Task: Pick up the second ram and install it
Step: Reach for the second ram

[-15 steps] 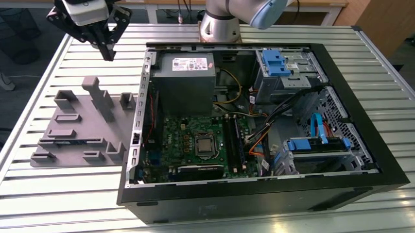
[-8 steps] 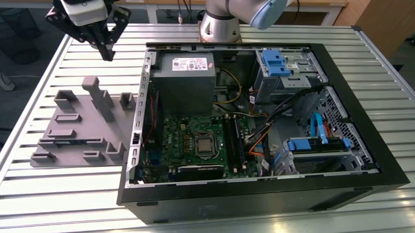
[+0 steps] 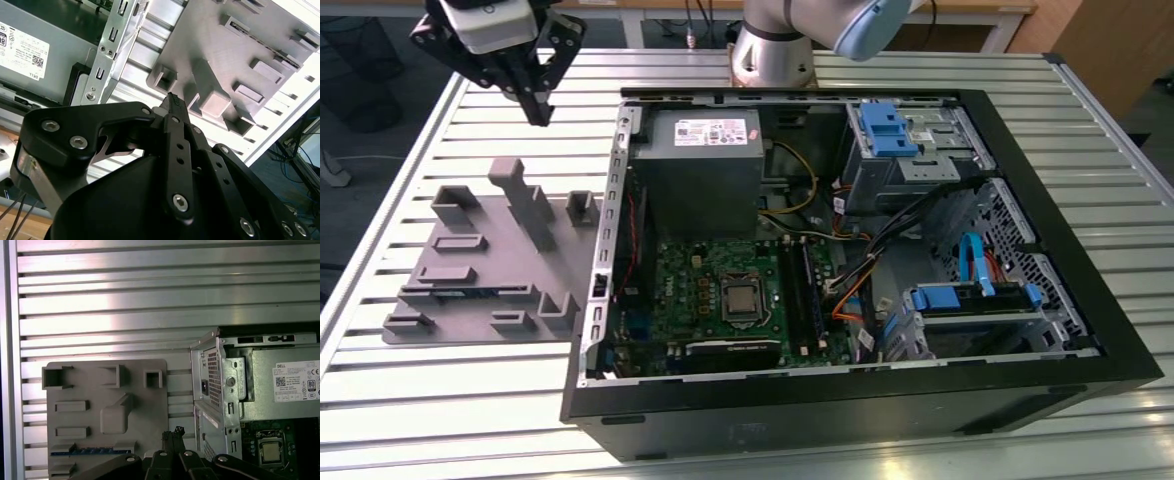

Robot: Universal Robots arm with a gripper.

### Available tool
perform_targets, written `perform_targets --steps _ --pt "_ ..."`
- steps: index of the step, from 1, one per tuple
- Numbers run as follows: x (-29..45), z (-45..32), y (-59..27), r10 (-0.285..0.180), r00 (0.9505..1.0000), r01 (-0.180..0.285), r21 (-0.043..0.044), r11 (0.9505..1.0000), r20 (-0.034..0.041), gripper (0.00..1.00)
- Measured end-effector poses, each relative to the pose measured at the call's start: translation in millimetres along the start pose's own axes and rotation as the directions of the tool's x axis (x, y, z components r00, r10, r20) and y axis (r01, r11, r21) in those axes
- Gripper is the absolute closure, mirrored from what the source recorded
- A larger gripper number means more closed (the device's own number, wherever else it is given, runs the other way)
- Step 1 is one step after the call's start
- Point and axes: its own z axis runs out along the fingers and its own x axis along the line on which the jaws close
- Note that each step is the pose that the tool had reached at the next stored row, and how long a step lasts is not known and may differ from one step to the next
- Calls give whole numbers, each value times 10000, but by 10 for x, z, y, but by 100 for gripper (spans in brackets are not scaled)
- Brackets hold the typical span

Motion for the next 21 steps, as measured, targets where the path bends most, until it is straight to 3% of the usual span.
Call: perform_targets --steps 21 --pt "123 7 -10 0 10000 0 0 10000 0 89"
